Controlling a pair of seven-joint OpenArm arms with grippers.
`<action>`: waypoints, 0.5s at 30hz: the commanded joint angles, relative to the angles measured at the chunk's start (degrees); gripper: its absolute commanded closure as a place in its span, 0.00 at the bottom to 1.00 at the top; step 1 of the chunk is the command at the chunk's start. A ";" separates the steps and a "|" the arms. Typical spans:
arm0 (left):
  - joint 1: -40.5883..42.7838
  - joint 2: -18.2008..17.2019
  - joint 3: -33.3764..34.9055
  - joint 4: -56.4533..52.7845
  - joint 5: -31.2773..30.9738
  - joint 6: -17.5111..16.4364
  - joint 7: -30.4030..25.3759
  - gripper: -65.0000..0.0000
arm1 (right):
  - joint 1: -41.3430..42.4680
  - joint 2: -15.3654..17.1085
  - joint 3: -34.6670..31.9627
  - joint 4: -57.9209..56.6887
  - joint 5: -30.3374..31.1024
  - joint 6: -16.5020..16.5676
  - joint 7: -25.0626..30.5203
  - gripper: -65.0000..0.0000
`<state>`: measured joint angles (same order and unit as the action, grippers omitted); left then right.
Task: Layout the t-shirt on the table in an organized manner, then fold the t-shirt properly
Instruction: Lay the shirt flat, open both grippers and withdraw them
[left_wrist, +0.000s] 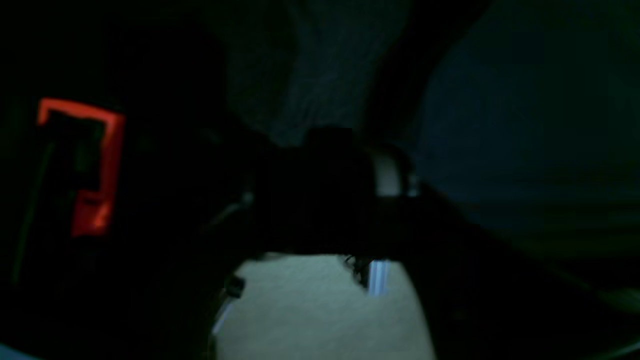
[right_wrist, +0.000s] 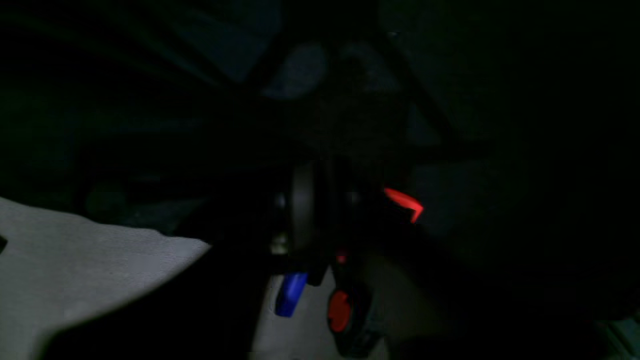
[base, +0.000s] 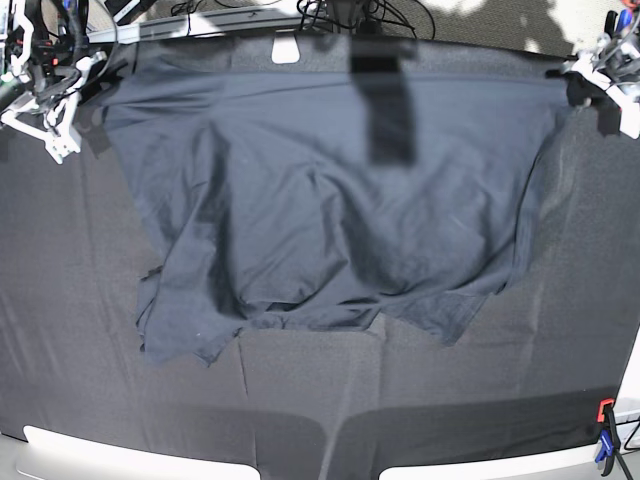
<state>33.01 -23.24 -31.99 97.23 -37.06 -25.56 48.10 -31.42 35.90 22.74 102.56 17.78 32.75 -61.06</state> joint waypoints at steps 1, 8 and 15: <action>0.33 -1.62 -0.66 0.92 -0.50 -0.44 0.00 0.57 | 0.15 1.27 0.94 0.83 -0.79 -0.61 -1.03 0.71; 0.28 -7.58 -0.66 1.57 -0.52 -0.59 0.42 0.57 | 1.03 1.27 0.94 0.83 -0.50 -0.61 -1.40 0.67; -2.86 -12.79 -0.66 2.12 -0.52 2.43 -0.87 0.57 | 8.28 1.25 0.94 0.83 5.25 -0.61 -1.40 0.67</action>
<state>30.41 -34.76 -31.99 98.41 -37.23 -23.07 48.49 -23.59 35.97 23.00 102.52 23.31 32.32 -62.65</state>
